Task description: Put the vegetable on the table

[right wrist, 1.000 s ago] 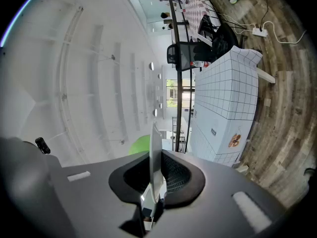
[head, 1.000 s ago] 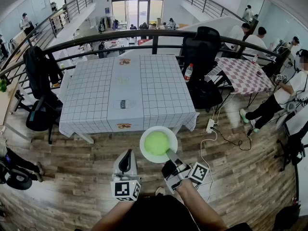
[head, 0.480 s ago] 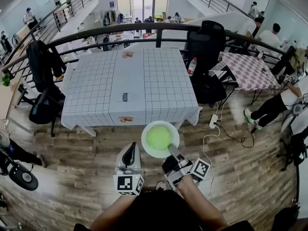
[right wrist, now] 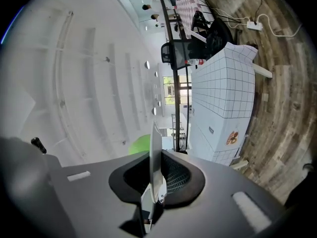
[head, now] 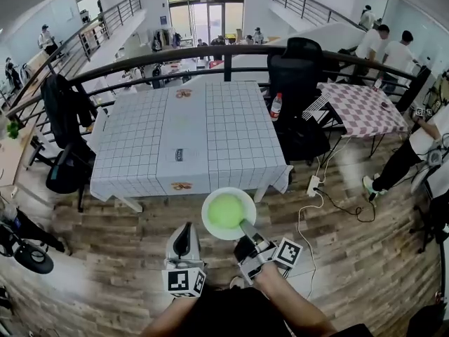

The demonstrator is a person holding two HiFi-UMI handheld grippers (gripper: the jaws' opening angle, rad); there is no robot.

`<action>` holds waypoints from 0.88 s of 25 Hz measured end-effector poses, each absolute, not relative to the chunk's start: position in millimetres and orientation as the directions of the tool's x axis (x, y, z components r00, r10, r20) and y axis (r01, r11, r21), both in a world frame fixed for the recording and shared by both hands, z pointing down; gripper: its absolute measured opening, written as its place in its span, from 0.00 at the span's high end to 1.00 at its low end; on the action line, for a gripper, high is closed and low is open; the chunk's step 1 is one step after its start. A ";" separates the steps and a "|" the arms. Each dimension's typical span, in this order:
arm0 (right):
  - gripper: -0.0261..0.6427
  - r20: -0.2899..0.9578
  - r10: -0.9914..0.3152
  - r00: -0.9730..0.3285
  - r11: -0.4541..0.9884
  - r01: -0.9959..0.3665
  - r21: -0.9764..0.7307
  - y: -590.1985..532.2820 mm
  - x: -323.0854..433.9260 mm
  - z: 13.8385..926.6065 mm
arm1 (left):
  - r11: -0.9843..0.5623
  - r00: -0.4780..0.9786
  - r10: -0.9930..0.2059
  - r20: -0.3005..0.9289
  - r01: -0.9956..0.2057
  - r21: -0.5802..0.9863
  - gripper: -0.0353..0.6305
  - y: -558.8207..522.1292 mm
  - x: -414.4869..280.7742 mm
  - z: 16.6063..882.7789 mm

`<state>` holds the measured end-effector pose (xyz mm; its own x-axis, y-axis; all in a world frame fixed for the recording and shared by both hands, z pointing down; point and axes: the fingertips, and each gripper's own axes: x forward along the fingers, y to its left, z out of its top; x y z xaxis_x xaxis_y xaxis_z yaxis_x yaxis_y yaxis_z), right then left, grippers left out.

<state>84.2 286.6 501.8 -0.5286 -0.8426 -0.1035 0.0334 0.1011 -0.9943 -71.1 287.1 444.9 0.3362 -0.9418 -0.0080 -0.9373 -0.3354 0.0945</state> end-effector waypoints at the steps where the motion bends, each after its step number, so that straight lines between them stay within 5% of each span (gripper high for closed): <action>1: 0.91 -0.102 -0.837 -0.537 0.110 0.017 -0.994 284.3 85.3 503.0 | -0.331 0.331 -0.944 -0.013 -0.939 0.092 0.94 286.8 -69.2 447.3; 22: 0.91 -0.112 -0.872 -0.477 0.101 0.050 -0.994 157.5 36.7 519.2 | -0.343 0.348 -0.937 0.040 -0.935 0.094 0.94 170.4 -118.1 474.1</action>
